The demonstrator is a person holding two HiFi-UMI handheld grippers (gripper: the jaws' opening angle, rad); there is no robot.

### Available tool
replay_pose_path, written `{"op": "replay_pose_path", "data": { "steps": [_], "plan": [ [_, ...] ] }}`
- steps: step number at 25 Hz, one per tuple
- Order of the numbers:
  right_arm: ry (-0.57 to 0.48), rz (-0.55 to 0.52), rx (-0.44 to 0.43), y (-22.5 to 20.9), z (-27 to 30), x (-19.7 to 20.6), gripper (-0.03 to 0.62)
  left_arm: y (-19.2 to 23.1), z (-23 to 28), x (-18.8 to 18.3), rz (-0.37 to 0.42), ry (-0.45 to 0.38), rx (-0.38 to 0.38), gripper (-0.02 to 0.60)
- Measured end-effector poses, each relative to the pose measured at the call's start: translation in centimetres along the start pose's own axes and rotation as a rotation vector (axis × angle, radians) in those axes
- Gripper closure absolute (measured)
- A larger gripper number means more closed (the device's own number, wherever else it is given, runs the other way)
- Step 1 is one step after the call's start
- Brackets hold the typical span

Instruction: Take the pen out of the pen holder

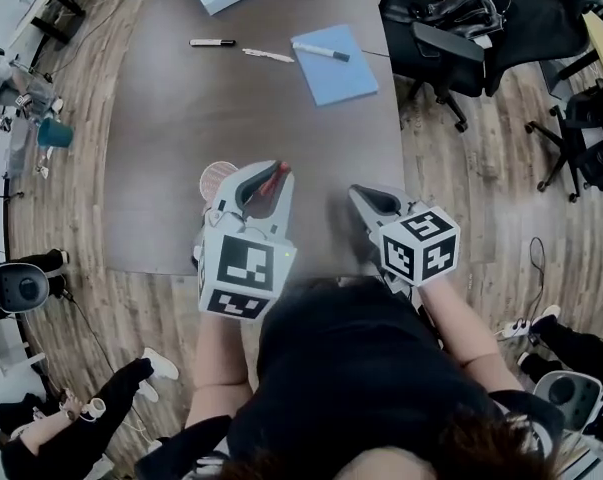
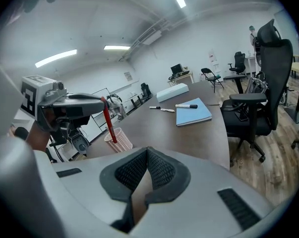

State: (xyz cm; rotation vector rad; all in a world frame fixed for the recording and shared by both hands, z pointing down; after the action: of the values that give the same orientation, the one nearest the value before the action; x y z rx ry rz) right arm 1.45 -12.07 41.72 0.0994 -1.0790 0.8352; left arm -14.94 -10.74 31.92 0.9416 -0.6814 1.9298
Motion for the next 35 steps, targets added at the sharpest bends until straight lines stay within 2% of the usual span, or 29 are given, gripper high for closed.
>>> {"op": "replay_pose_path", "data": {
  "steps": [7, 10, 16, 25, 30, 35],
  "plan": [
    [0.025, 0.01, 0.027, -0.6, -0.7, 1.2, 0.578, -3.3, 4.6, 4.2, 0.024, 0.215, 0.09, 0.517],
    [0.038, 0.009, 0.038, -1.0, -0.6, 1.8, 0.579, -3.5, 6.2, 6.3, 0.009, 0.278, 0.092, 0.517],
    [0.07, 0.016, 0.067, -1.8, -0.5, 3.0, 0.579, -3.2, 8.0, 9.8, -0.041, 0.352, 0.067, 0.515],
    [0.09, 0.021, 0.077, -1.9, 0.1, 3.5, 0.579, -2.3, 9.7, 12.9, -0.055, 0.345, 0.003, 0.515],
    [0.095, 0.03, 0.089, -2.0, 0.2, 3.9, 0.579, -1.6, 10.1, 14.3, -0.117, 0.324, -0.027, 0.515],
    [0.099, 0.039, 0.096, -2.1, 0.4, 4.1, 0.579, -1.0, 10.6, 15.3, -0.126, 0.324, -0.046, 0.515]
  ]
}}
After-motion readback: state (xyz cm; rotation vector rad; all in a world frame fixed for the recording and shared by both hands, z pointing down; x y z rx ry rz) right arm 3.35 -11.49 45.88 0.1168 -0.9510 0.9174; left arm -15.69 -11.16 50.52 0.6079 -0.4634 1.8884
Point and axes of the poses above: the fingertips, and each gripper's own axes: z forward along the fingers, y to its left, x out of its underside, the point moved 7 cm from there along -z, backward along the fingers, and after that the axes turned 7 degrees about -z, right-handed, at the moved point
